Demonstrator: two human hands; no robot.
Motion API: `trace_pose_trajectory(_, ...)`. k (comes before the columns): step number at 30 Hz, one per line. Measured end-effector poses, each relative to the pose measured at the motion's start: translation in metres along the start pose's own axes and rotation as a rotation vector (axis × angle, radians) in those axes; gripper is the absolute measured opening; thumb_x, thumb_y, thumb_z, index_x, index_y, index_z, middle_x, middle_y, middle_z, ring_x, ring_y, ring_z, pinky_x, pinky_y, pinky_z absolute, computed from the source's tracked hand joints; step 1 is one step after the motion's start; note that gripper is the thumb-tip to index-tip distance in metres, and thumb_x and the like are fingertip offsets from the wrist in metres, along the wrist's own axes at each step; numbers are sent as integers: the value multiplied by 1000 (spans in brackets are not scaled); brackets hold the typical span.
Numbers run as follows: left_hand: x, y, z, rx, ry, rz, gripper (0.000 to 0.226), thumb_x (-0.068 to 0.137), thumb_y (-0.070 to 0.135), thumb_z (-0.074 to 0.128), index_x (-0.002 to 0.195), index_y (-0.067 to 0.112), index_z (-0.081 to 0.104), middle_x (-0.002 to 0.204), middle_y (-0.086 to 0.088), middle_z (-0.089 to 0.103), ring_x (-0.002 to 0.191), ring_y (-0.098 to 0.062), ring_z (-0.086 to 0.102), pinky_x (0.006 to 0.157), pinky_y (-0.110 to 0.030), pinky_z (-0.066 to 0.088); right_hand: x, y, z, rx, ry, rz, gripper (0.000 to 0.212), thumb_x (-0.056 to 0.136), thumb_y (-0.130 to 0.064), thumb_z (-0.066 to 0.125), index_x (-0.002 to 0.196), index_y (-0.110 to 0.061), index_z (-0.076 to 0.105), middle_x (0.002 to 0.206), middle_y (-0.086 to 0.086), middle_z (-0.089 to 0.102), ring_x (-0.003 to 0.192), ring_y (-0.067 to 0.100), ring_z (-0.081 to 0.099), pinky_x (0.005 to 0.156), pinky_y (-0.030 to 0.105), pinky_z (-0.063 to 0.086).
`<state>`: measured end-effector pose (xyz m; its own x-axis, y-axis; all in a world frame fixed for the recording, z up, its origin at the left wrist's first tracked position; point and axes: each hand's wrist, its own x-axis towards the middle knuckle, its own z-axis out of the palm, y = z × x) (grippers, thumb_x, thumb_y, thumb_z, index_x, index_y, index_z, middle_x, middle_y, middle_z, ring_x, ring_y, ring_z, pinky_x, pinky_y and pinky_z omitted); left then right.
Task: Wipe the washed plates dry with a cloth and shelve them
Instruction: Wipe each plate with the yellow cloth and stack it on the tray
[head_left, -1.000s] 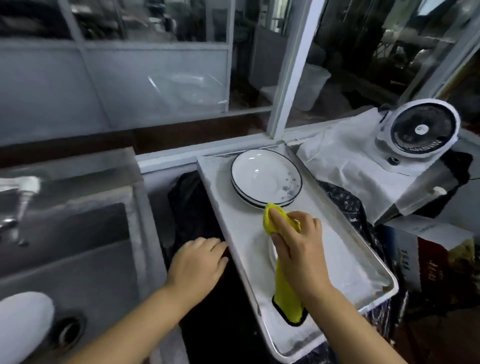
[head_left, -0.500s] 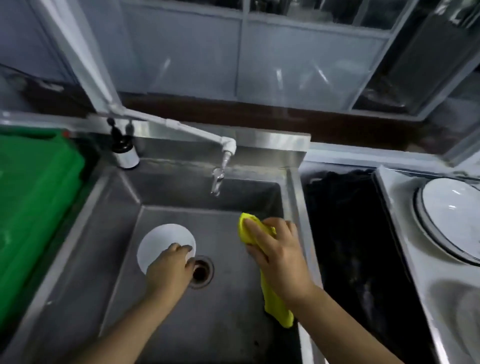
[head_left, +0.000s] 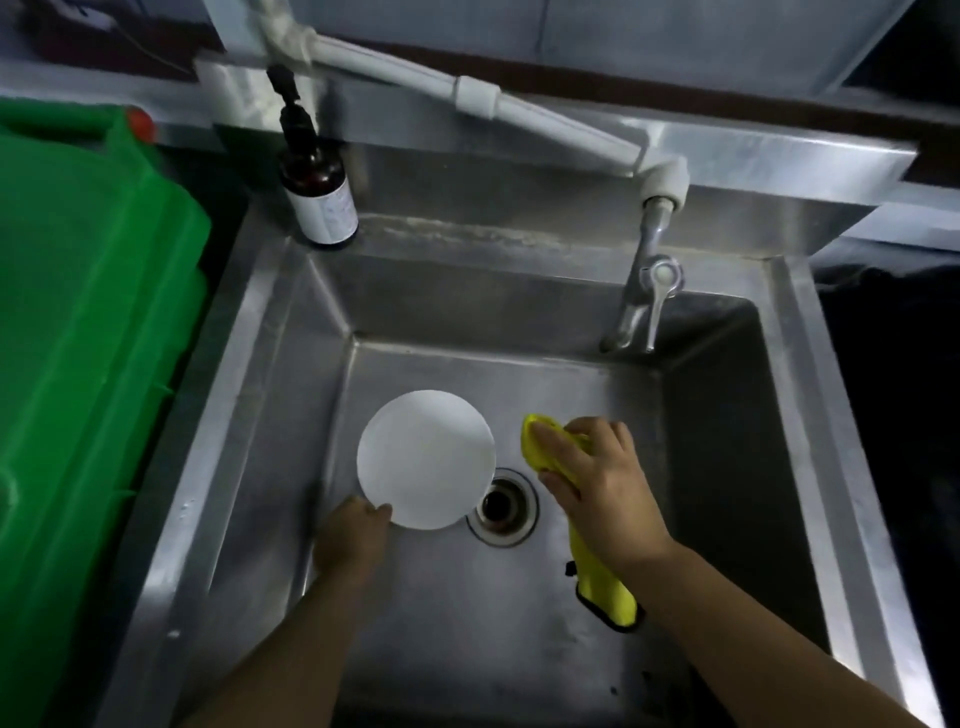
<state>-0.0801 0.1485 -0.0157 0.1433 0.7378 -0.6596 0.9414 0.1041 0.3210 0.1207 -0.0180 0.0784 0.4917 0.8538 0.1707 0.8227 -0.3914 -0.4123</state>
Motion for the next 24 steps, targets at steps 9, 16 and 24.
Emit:
trace_pose_trajectory(9,31,-1,22,-127,34,-89,41,88,30,64,110,-4,61,111,-26,64,101,-42,60,82,-43,50,-3,17,26,-6,-66,90,48,77,-14,77,123,-16,63,105,13,56,96,23,37,74,31,40)
trace_pose_trajectory(16,18,5,18,-248,55,-125,36,90,26,57,112,-2,62,108,-22,65,94,-38,60,77,-39,51,-8,22,19,-9,-63,95,47,79,-17,75,123,-18,61,106,11,55,94,23,38,68,36,47)
trace_pose_trajectory(24,9,34,18,-1073,4,-415,45,92,25,56,131,4,50,127,-18,54,112,-41,55,75,-43,51,-20,24,1,-60,-56,84,46,79,-18,74,124,-17,60,107,11,55,93,31,49,69,41,52)
